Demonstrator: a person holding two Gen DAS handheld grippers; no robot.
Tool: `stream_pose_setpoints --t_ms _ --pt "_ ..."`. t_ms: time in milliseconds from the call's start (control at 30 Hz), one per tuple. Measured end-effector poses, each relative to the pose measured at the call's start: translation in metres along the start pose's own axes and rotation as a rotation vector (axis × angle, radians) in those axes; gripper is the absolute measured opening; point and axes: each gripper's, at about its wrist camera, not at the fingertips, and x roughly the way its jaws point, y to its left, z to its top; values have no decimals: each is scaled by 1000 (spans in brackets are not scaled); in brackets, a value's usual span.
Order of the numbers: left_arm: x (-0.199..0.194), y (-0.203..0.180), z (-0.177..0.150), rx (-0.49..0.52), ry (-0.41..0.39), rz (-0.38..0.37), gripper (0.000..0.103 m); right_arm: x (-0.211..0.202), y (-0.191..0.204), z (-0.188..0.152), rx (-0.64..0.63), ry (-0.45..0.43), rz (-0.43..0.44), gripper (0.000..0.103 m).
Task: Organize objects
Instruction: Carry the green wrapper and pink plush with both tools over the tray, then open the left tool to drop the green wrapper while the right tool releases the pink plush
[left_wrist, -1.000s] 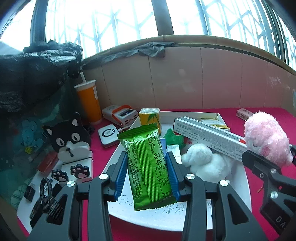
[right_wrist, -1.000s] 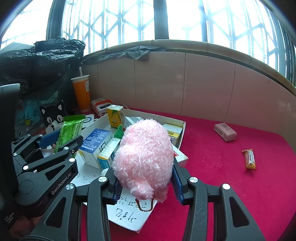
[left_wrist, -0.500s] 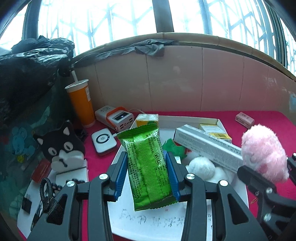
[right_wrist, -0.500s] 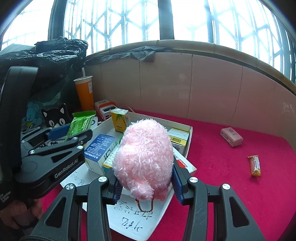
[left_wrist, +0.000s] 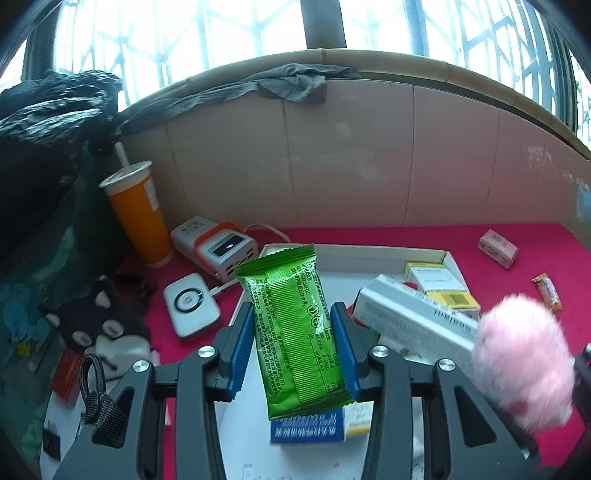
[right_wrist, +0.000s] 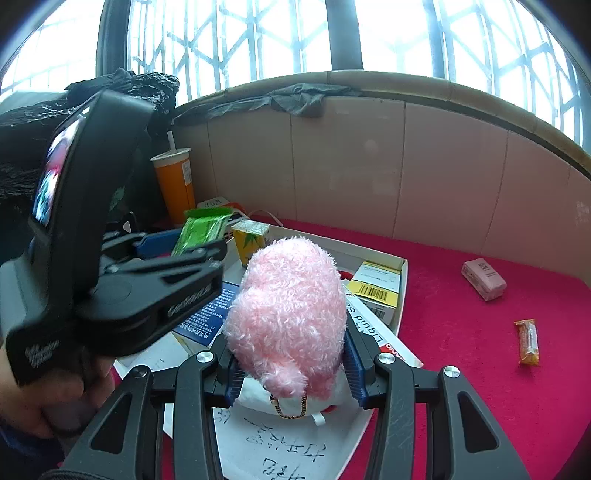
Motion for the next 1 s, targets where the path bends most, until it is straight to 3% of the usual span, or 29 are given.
stream_pose_setpoints --t_ms 133,633,733,867,1000 --pt "14 0 11 -1 16 -30 40 8 6 0 -7 8 7 50" --pt "28 -10 16 17 14 -4 40 28 9 -5 -22 43 -1 50" --pt "27 -9 16 10 3 2 48 29 11 -6 -36 39 -8 50" --pt "23 -7 16 0 -11 9 67 30 13 -8 -45 36 -11 61" --pt "18 -7 17 -1 -33 7 82 28 12 -9 -41 19 -11 91"
